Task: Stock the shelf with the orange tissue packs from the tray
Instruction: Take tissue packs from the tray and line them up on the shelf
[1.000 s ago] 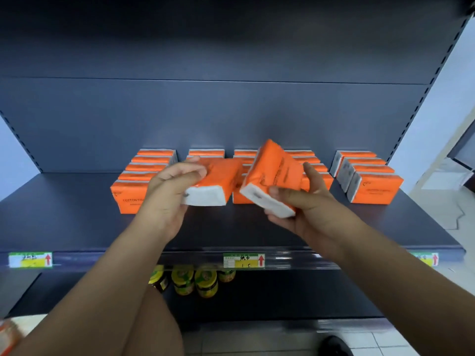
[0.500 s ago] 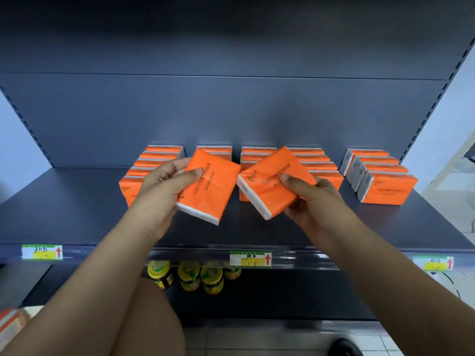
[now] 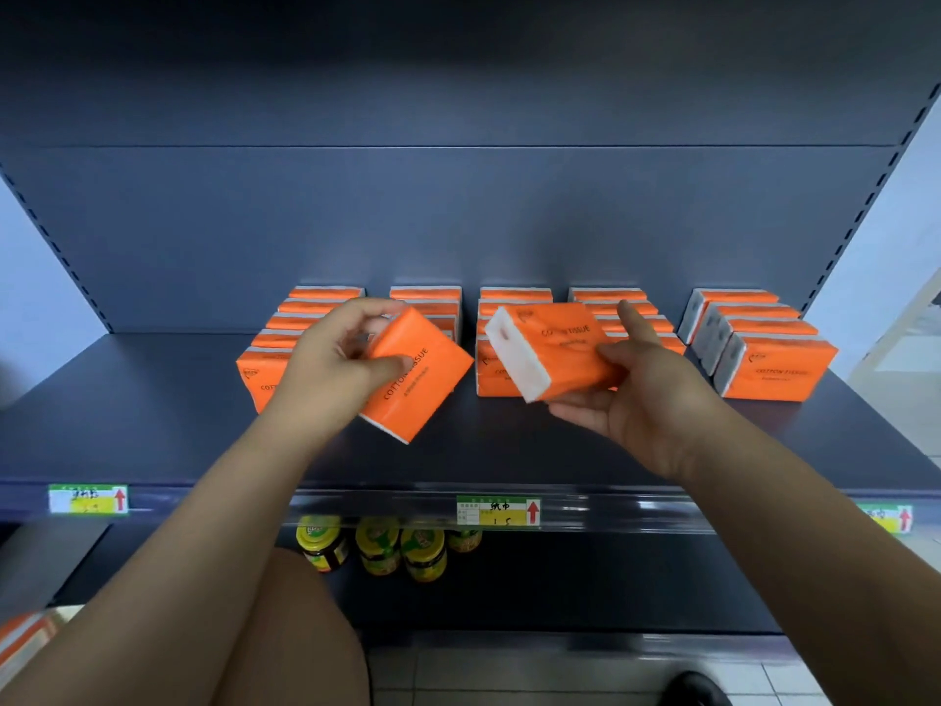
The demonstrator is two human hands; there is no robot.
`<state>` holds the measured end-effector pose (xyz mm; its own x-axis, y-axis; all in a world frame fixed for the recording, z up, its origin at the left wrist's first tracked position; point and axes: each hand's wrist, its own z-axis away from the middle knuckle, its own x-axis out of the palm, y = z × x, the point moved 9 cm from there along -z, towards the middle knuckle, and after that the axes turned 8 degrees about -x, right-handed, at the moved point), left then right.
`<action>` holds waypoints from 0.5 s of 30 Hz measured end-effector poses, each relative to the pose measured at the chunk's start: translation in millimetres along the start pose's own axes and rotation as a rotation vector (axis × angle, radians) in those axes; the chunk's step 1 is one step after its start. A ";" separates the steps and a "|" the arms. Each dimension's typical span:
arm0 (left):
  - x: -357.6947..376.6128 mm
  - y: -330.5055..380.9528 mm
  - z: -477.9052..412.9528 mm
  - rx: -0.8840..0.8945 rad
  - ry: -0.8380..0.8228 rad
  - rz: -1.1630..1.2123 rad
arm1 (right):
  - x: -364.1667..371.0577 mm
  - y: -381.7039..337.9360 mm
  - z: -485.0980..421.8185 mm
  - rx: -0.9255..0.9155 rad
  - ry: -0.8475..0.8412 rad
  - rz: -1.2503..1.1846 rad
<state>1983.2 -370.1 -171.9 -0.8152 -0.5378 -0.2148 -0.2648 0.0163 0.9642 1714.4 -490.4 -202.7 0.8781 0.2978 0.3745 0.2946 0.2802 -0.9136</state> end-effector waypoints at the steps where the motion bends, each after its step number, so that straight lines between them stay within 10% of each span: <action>1: 0.6 -0.5 -4.2 0.021 -0.001 -0.047 | 1.5 0.1 -0.4 0.014 -0.001 -0.013; 15: 31.1 -20.3 -36.7 0.230 0.036 -0.731 | -1.6 12.0 -4.7 0.026 0.028 0.058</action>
<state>1982.1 -418.0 -192.5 -0.3754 -0.5061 -0.7765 -0.8340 -0.1811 0.5212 1718.3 -491.8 -215.0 0.9038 0.2886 0.3162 0.2333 0.2872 -0.9290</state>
